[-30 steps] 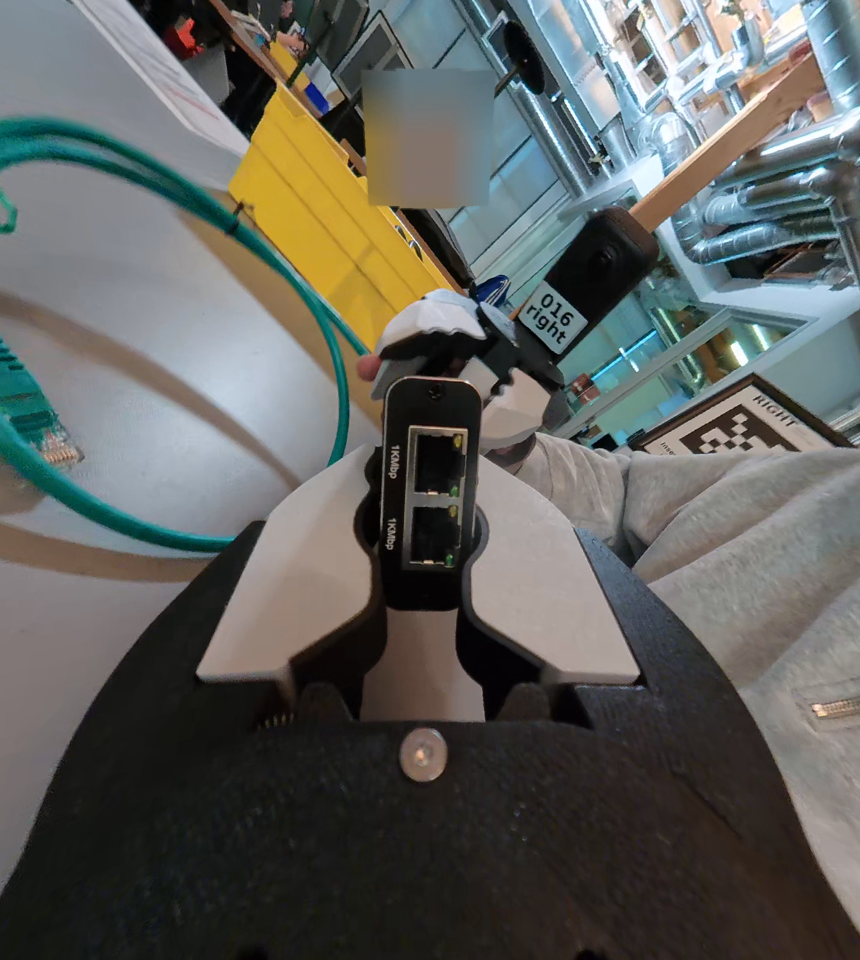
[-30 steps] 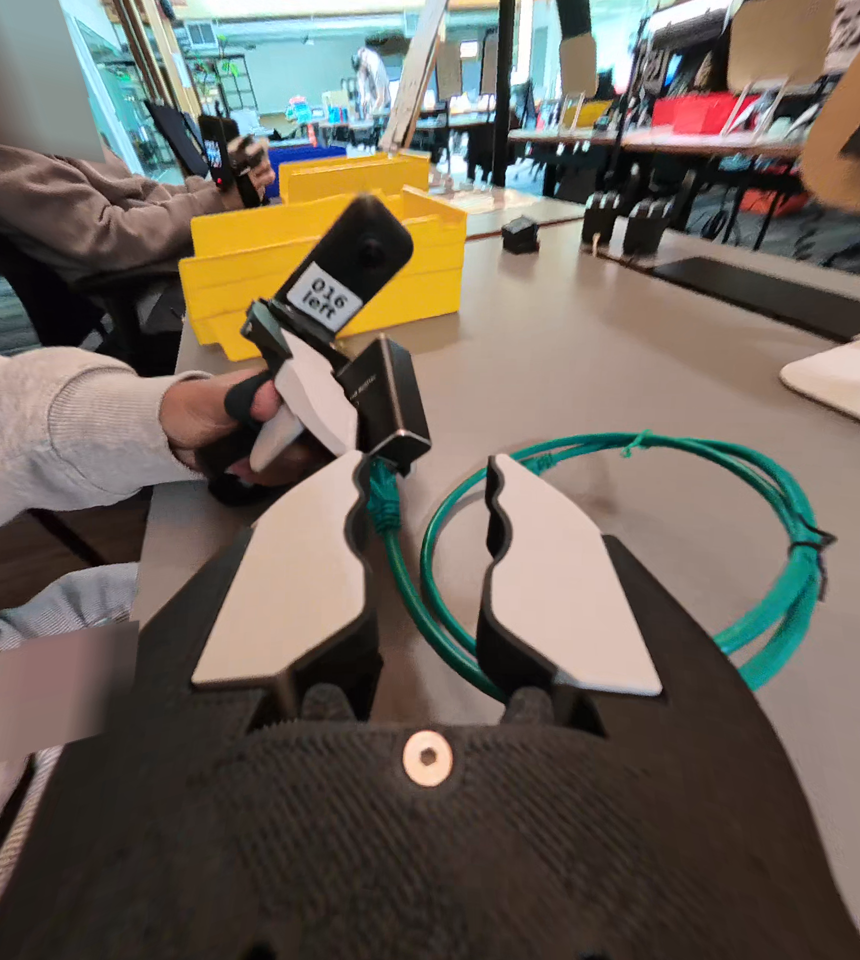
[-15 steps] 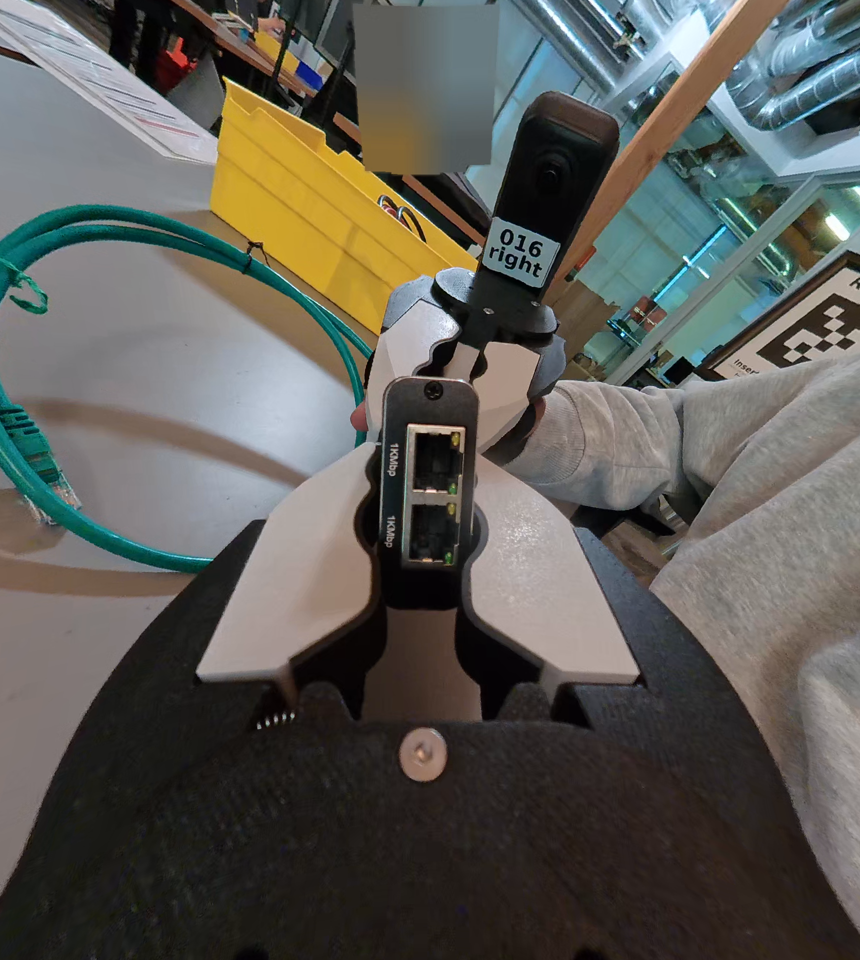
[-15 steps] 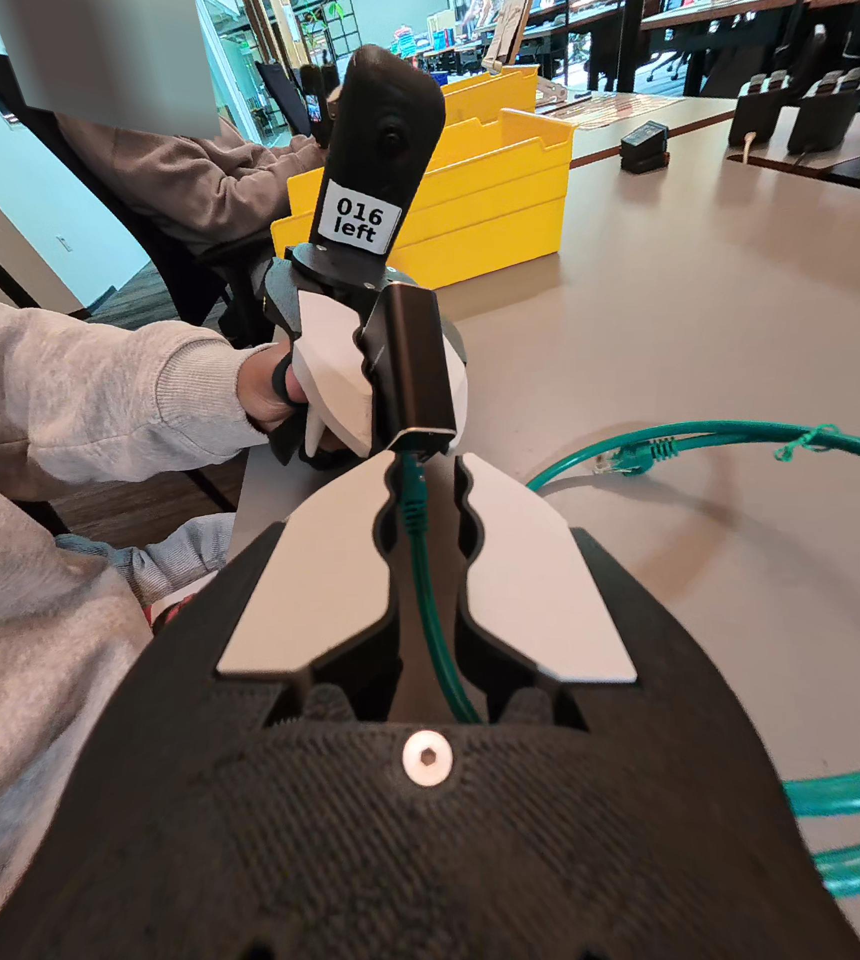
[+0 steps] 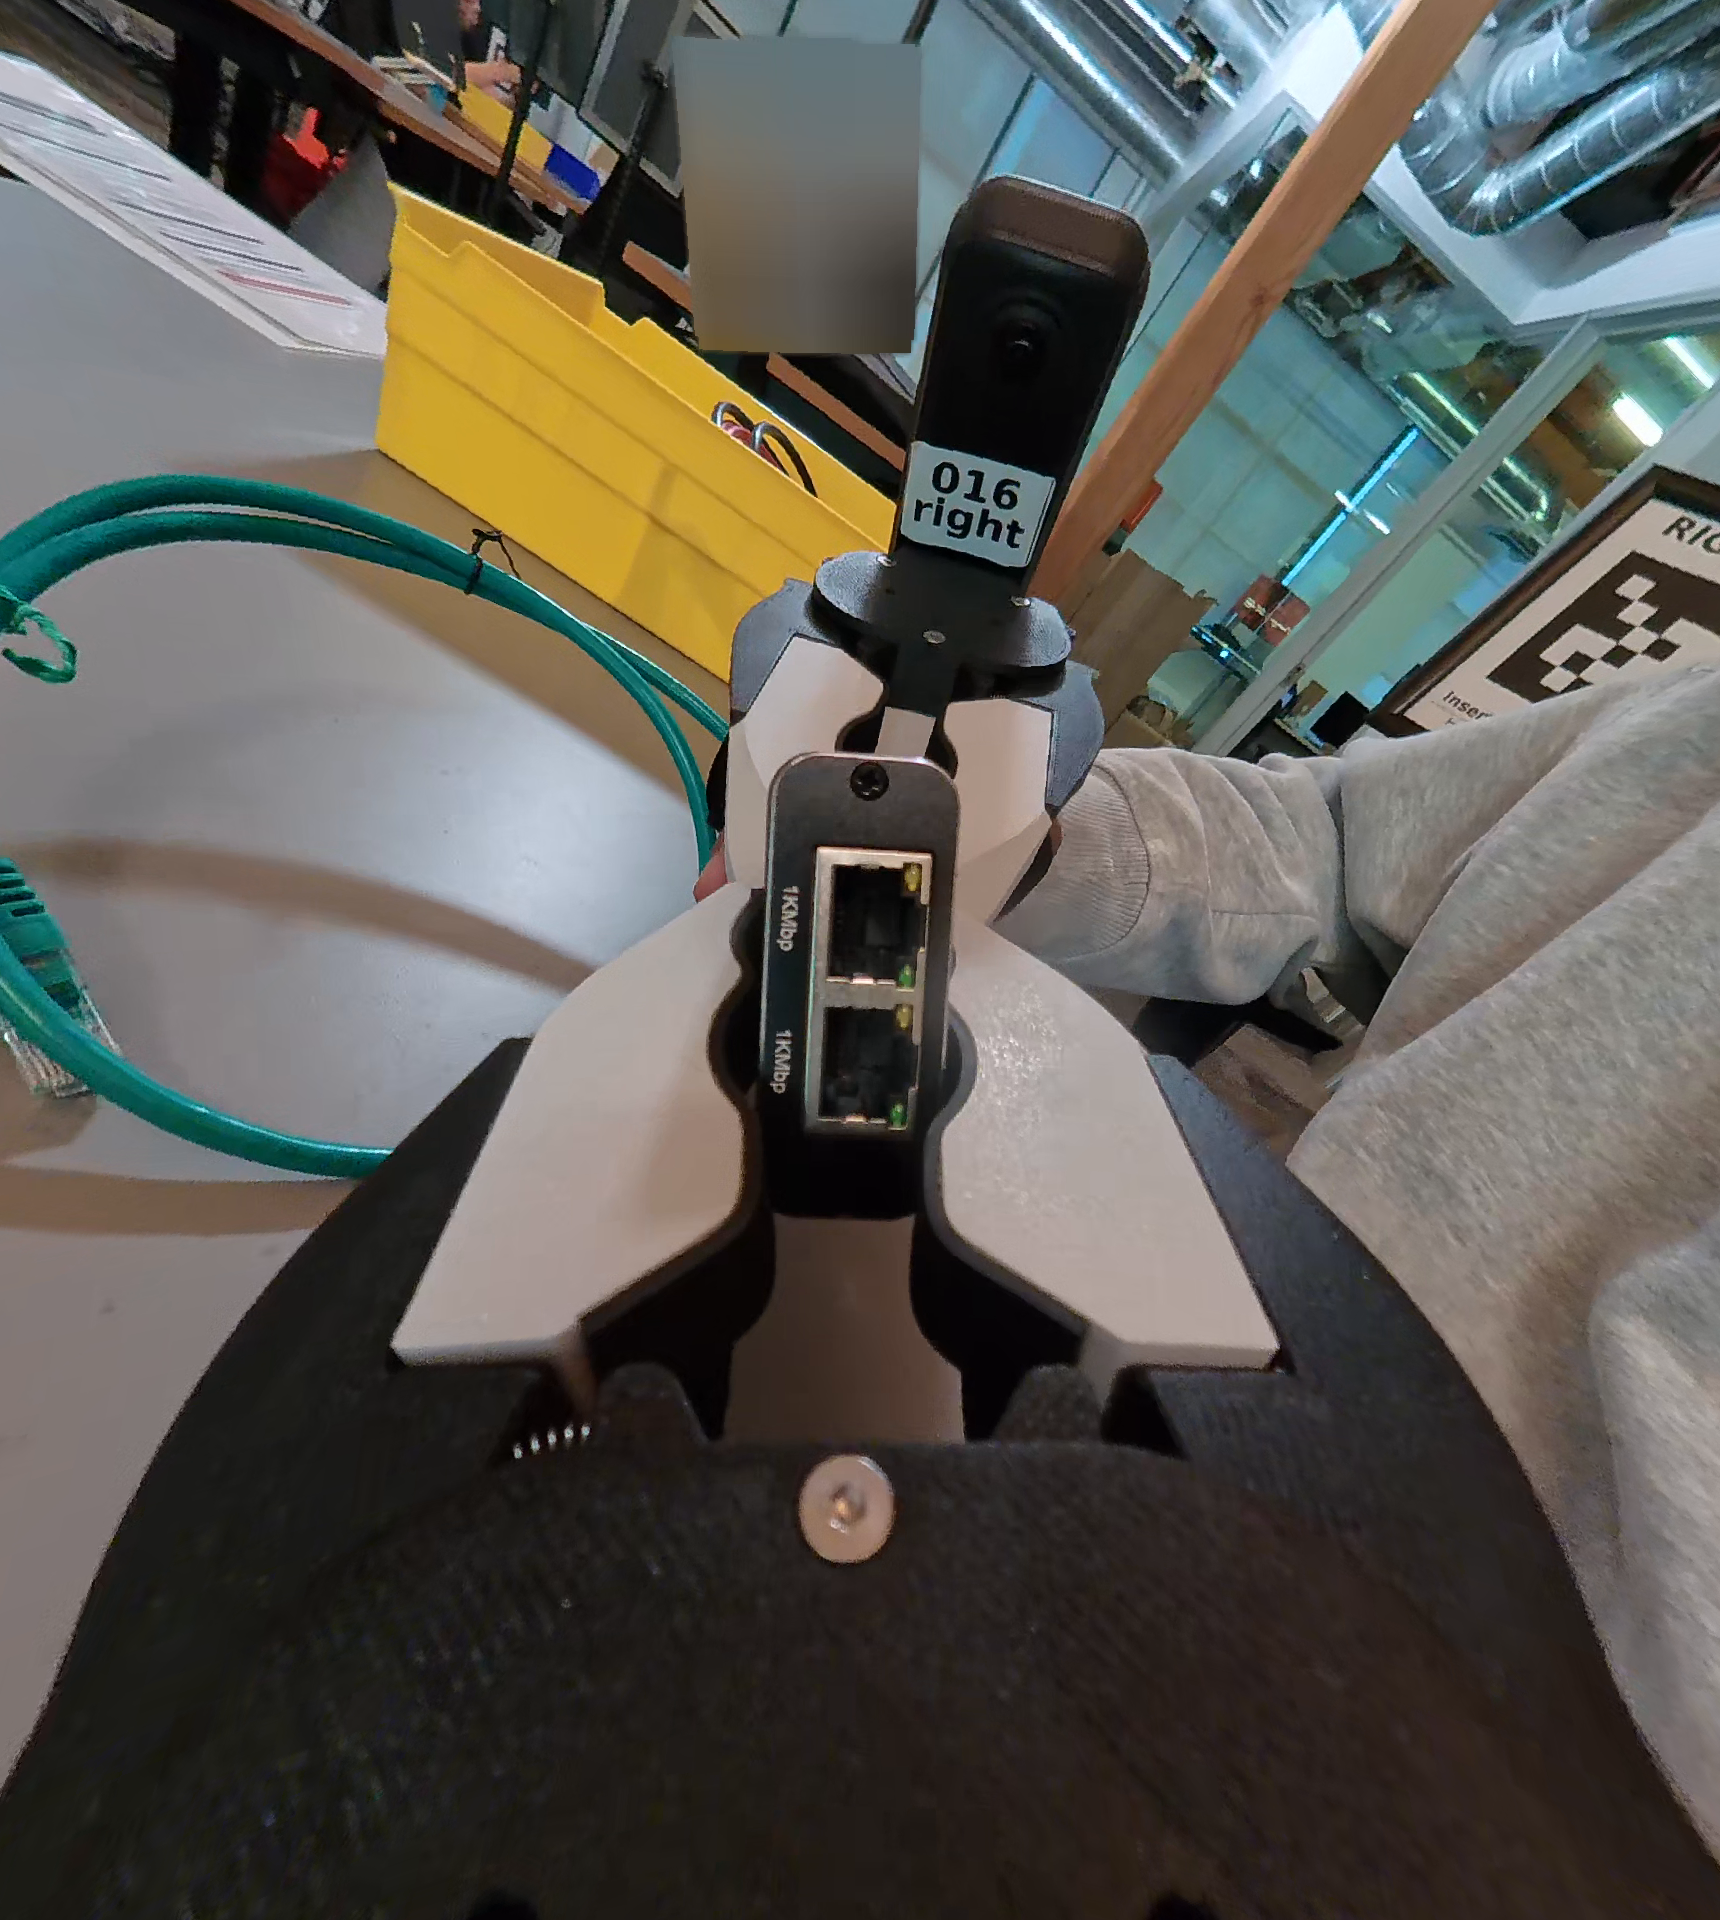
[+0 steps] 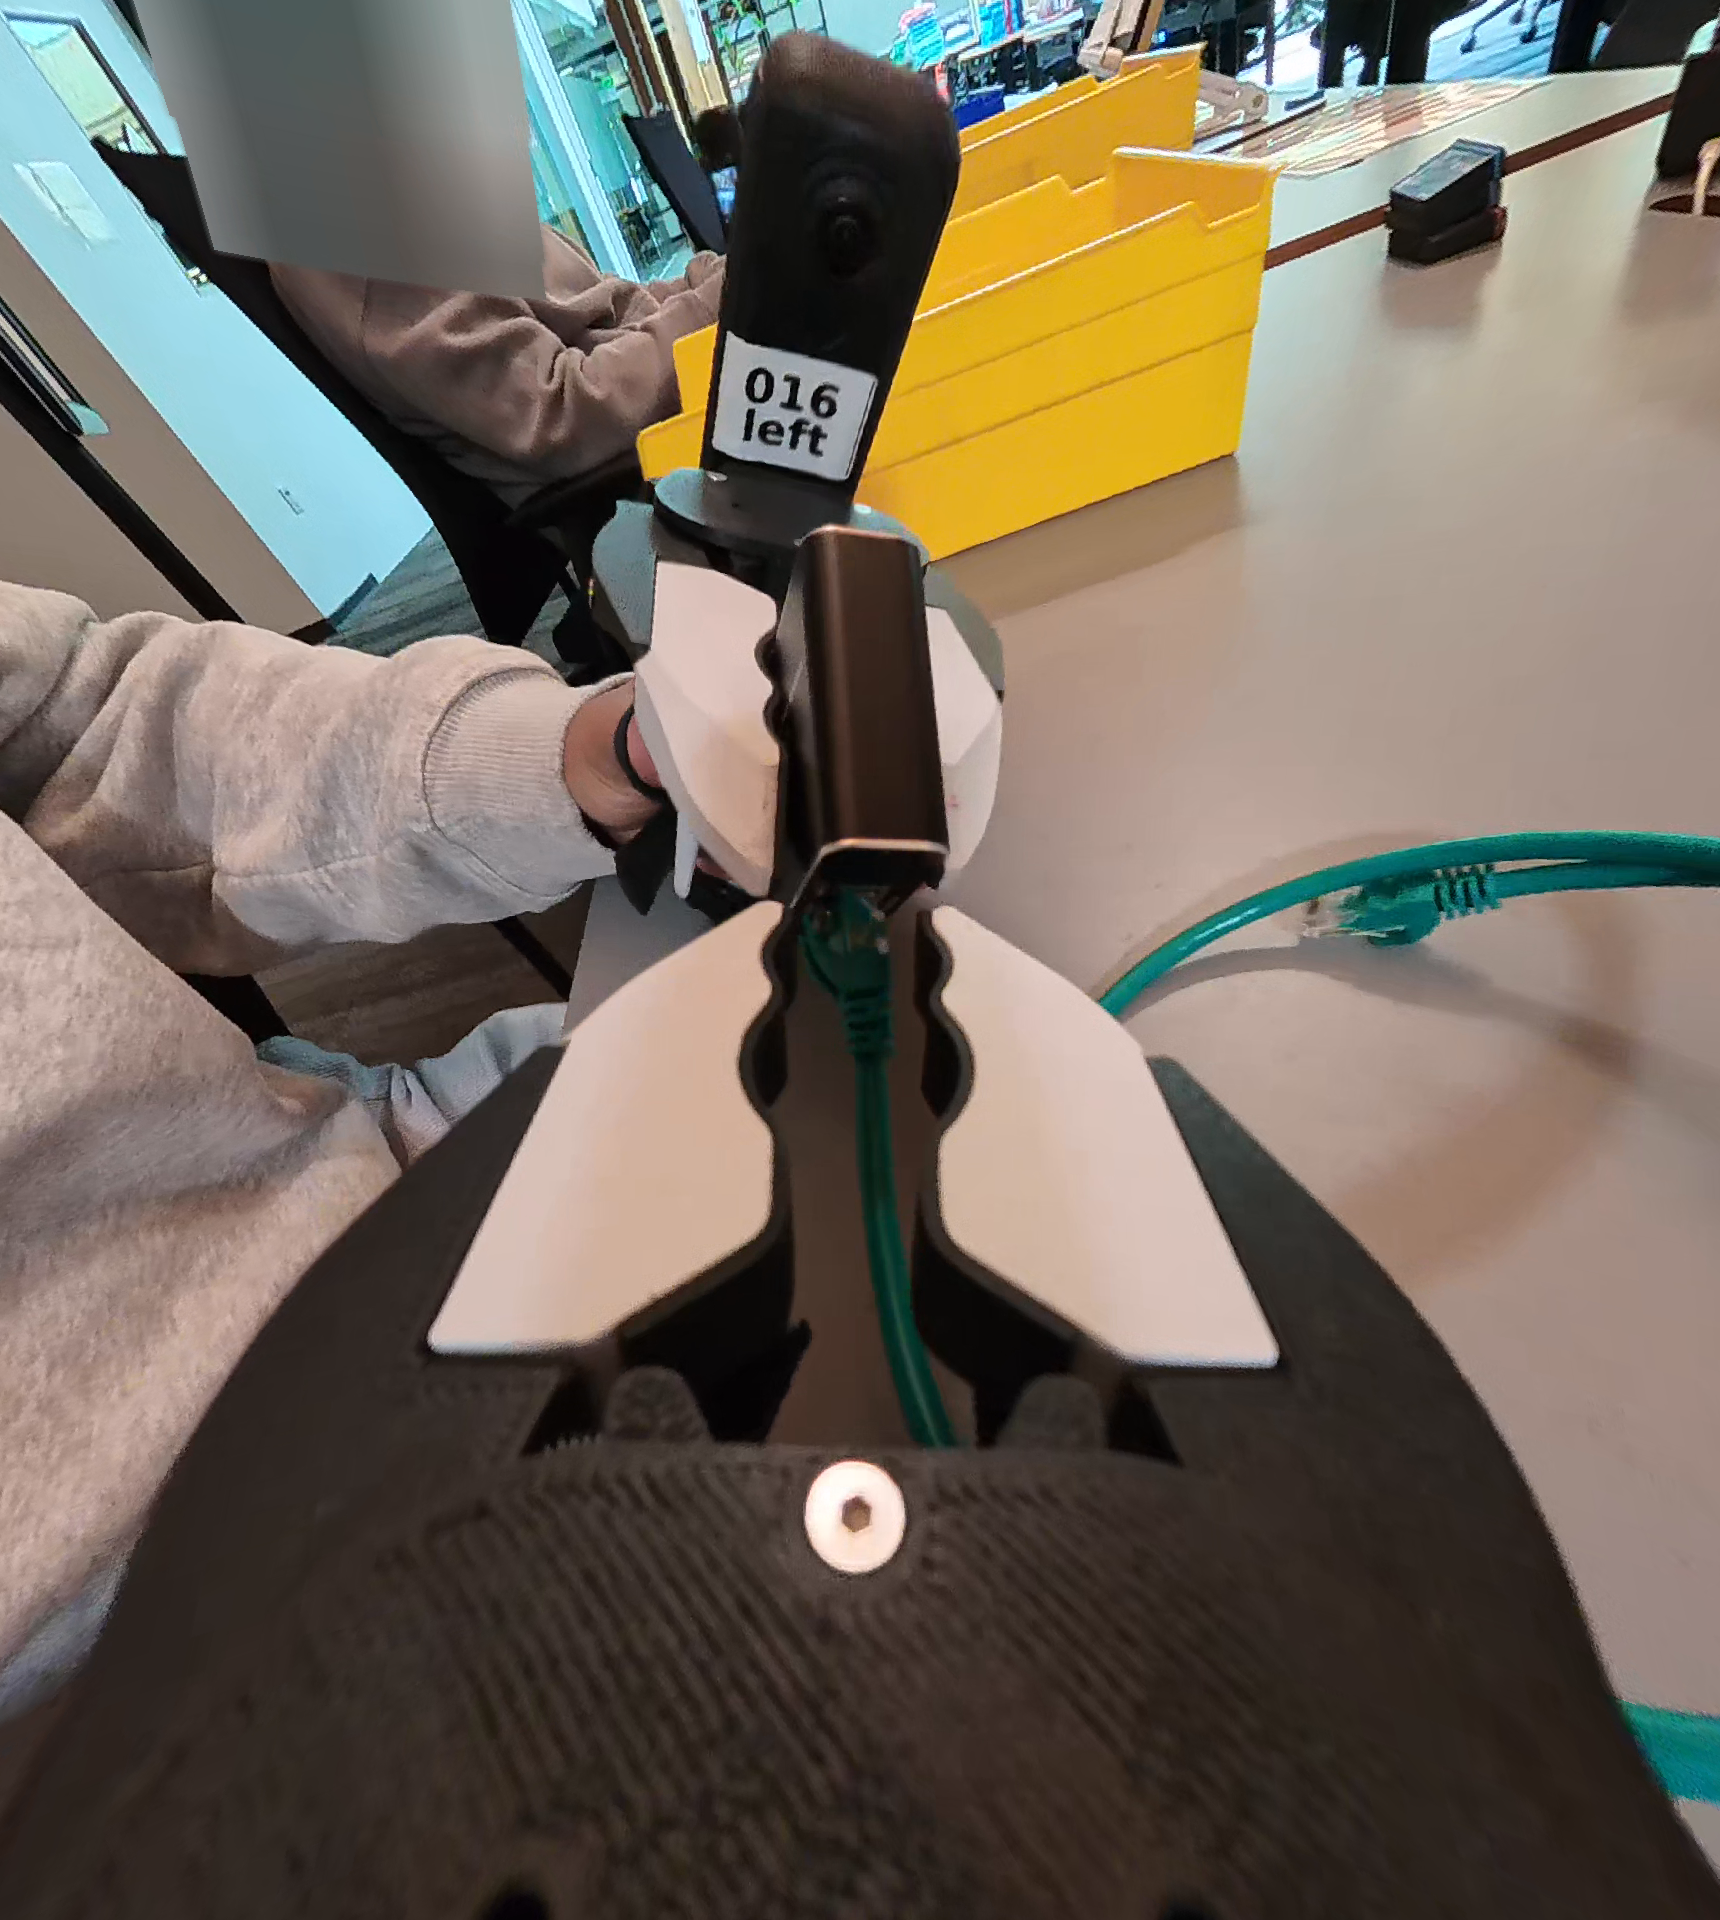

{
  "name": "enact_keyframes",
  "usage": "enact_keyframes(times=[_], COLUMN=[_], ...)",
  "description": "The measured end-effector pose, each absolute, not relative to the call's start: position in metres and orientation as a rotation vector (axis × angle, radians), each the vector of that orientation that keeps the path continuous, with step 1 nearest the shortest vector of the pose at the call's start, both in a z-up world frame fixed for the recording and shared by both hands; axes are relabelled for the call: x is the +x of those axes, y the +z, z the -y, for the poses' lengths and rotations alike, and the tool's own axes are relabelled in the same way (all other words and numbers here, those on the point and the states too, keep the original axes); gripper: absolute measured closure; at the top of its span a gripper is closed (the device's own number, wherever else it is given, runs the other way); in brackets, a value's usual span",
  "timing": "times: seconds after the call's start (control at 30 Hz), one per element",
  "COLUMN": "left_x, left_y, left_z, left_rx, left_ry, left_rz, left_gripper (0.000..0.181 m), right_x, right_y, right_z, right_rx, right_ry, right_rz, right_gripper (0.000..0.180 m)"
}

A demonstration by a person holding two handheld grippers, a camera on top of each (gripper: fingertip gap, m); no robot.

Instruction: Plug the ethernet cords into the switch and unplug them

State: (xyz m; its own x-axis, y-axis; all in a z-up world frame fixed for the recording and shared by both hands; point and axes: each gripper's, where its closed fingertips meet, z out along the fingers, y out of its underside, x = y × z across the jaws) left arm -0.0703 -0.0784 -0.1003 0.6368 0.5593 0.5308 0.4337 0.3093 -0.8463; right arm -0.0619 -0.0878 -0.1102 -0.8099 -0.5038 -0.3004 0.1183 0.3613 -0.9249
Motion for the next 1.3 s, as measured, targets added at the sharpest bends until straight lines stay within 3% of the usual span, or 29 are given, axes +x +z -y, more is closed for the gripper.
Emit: enact_keyframes(times=[1.3], left_x=[-0.0701], left_y=[-0.0964], left_z=[0.0833], left_rx=[-1.260], left_ry=[0.084], left_rz=[0.939], left_gripper=[0.154], right_x=[-0.0623], right_y=[-0.1031], right_z=[0.0892], right_rx=[-0.284], right_ry=[-1.544], right_rz=[-2.048], right_gripper=[0.163])
